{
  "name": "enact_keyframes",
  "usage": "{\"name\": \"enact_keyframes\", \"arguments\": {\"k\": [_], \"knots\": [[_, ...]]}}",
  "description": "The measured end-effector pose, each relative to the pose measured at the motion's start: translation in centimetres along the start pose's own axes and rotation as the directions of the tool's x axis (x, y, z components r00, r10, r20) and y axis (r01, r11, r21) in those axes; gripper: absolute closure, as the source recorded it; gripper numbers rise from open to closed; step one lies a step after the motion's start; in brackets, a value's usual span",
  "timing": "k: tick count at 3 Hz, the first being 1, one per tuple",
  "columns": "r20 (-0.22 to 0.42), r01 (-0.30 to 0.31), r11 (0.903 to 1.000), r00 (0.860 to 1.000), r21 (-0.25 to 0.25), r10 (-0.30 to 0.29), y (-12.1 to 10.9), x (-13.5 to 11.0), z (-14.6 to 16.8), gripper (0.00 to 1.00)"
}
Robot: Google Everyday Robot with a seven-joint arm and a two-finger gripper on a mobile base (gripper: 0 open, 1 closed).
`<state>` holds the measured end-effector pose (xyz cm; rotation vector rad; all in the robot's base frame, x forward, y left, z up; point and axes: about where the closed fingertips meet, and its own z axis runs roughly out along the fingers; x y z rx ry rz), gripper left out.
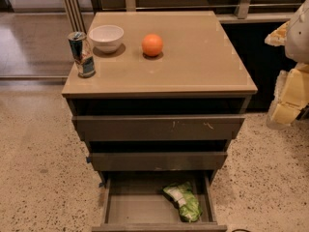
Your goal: Pick green rice chip bag from bottom drawer and place on counter
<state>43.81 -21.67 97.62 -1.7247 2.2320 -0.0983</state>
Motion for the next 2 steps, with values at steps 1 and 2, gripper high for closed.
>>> {"name": "enact_keyframes", "arguments": {"k": [1, 2], "knots": [[0.000, 0.000, 1.0000, 1.000, 0.000, 0.000, 0.00, 0.00, 0.00, 0.03], [0.000, 0.000, 1.0000, 1.000, 0.000, 0.000, 0.00, 0.00, 0.01, 0.25]]}}
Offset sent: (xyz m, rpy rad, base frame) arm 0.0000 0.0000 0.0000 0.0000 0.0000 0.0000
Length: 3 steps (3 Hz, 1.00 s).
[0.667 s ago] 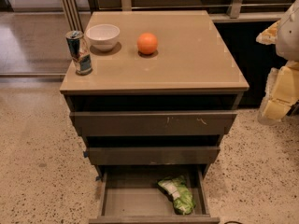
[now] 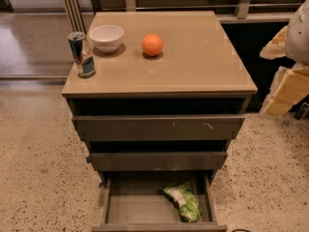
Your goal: Pick green rice chip bag from bottom drawer and place on counter
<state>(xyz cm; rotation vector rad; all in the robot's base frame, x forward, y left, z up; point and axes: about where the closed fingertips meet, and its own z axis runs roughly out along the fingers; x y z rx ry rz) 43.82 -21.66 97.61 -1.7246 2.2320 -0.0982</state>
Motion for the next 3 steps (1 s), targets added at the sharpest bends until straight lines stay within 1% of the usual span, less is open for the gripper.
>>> {"name": "enact_keyframes", "arguments": {"k": [1, 2, 3], "knots": [[0.027, -0.047, 0.9988, 0.999, -0.012, 0.048, 0.5, 0.1, 3.4, 0.49], [0.091, -0.245, 0.9565, 0.961, -0.159, 0.261, 4.0, 0.9, 15.9, 0.80], [0.157, -0.325, 0.9266, 0.921, -0.189, 0.355, 4.4, 0.6, 23.1, 1.00]]}}
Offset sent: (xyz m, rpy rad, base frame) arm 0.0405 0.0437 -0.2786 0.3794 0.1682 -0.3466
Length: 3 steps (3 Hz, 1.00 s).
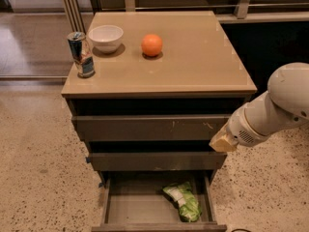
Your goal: Pick green rice chip bag from bottom drawer and place on counter
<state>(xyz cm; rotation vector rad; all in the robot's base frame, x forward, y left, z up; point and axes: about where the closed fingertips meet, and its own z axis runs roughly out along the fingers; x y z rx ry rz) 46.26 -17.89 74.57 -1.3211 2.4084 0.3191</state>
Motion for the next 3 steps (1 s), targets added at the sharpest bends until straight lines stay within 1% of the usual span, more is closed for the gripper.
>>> {"name": "enact_keyframes", "arguments": {"k": [1, 2, 3], "knots": [[-0.010, 0.001, 1.0000, 1.000, 0.004, -0.001, 0.1, 0.0, 0.2, 1.00], [-0.058, -0.042, 0.9991, 0.997, -0.007, 0.041, 0.2, 4.1, 5.8, 1.00], [-0.056, -0.116, 0.9932, 0.992, 0.004, 0.117, -2.0, 8.8, 14.1, 1.00]]}}
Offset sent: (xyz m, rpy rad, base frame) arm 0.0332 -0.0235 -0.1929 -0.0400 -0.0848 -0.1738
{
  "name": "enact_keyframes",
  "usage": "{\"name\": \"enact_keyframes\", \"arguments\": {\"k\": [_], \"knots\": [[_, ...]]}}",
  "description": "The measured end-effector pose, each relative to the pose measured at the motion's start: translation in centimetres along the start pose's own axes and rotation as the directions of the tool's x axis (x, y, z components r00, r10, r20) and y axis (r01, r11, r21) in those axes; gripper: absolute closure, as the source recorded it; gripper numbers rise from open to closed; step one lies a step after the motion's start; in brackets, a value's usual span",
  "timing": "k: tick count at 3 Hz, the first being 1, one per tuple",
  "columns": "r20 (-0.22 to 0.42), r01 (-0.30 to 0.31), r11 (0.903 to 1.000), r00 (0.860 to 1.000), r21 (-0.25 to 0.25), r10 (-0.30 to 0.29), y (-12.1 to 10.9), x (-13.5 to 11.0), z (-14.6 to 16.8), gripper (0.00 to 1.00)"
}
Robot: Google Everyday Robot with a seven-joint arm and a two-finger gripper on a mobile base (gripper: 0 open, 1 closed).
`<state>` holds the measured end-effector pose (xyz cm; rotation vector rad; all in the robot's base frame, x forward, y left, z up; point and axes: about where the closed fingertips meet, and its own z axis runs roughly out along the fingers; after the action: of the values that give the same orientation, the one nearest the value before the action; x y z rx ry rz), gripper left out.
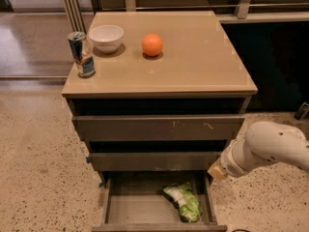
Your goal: Pick green rice chip bag from bottom drawer and place on counter
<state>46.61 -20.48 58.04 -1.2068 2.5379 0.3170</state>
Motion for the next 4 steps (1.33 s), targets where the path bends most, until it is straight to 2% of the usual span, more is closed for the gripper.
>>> {"name": "enact_keyframes", "arguments": {"k": [1, 2, 3, 4], "knots": [[0.087, -0.072, 0.9972, 0.994, 0.022, 0.070, -4.1, 0.9, 7.1, 1.00], [0.089, -0.105, 0.9942, 0.990, -0.024, 0.107, -3.4, 2.2, 11.2, 1.00], [0.089, -0.105, 0.9942, 0.990, -0.024, 0.107, -3.4, 2.2, 11.2, 1.00], [0.097, -0.120, 0.9926, 0.988, -0.021, 0.121, -3.0, 3.9, 14.7, 1.00]]}}
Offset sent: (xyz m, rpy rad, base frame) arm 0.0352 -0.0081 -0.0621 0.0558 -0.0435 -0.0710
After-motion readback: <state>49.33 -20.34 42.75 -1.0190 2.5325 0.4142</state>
